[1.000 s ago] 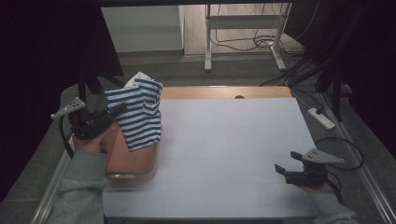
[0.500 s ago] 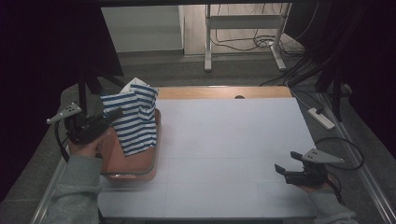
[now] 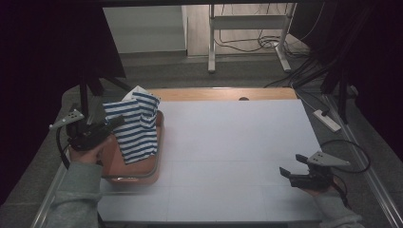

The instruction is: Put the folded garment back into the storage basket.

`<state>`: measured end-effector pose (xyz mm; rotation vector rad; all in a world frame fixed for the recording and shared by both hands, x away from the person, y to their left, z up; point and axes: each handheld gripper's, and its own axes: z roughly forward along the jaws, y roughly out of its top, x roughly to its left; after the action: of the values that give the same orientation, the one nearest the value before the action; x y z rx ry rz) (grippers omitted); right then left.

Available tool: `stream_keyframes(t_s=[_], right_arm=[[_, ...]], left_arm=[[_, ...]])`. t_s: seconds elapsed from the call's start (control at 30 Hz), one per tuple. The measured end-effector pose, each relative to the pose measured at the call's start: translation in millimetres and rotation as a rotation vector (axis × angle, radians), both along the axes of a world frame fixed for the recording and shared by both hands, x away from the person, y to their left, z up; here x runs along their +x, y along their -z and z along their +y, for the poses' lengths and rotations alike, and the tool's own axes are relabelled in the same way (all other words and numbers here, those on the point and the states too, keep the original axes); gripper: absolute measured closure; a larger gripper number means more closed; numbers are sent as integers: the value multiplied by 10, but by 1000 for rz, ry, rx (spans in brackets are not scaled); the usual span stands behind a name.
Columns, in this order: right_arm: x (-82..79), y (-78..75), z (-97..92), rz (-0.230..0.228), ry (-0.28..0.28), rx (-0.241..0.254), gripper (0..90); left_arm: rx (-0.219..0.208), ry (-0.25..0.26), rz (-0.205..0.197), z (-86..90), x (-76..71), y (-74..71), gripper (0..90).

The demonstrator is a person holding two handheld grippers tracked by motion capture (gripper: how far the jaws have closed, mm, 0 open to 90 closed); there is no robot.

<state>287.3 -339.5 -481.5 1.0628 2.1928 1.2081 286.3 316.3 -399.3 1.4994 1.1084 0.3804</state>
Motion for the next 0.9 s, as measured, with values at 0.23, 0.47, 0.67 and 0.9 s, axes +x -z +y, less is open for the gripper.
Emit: stream_keyframes(t_s=[0.23,0.47,0.67,0.9], right_arm=[[2,2,2,0,0,-1,165],[2,1,-1,1,0,-1,165],[1,2,2,0,0,-2,165],[4,3,4,1,0,-3,165]], left_arm=[[9,2,27,7,8,86,754],[16,-6,53,43,19,165,754],[24,-13,79,79,36,248,753],[46,-10,116,66,80,334,753]])
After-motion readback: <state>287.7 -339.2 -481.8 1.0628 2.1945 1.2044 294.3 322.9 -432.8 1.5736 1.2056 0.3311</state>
